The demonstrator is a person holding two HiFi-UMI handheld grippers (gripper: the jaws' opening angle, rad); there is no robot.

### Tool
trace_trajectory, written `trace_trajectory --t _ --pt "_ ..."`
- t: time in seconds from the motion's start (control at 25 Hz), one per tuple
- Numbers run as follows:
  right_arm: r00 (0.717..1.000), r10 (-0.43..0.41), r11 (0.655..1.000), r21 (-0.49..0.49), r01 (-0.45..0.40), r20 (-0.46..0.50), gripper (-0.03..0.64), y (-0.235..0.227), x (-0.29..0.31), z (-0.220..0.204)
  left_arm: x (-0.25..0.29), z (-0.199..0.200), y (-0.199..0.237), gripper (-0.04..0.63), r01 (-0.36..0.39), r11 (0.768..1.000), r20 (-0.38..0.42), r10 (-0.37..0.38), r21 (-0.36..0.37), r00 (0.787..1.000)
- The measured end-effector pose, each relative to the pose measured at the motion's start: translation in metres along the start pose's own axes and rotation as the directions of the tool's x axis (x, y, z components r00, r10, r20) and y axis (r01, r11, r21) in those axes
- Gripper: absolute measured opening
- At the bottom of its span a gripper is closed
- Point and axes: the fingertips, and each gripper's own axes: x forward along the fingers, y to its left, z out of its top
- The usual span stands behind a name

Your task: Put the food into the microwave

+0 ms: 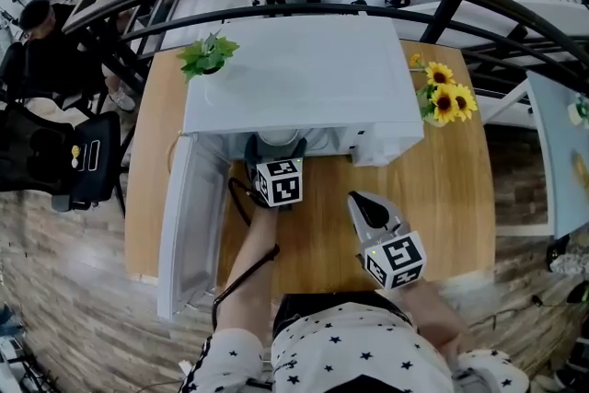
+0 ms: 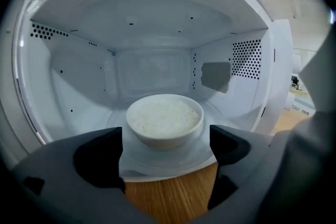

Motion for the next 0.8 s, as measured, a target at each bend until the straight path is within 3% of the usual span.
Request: trace_trajectory --t 0.28,0.64,0.8 --pt "0.999 0.013 1.000 -0.017 -0.012 0.031 0.006 0.010 -0.019 0.000 -0.036 -0.011 -0.010 0.492 -0.013 1.000 0.008 0.013 -0.017 1.000" --pt "0.996 0.031 0.999 -0.043 -0.028 0.080 0.006 0.028 -0.052 -0.004 -0.104 -0.020 -0.034 0.489 0.015 0.995 0.054 -0.010 -0.100 0.998" --pt "0.994 0.039 0.998 -0.055 -0.033 0.100 0.006 0.038 -0.070 -0.006 -0.135 -0.026 -0.040 0.400 -0.011 0.992 0.074 0.020 -0.125 0.997"
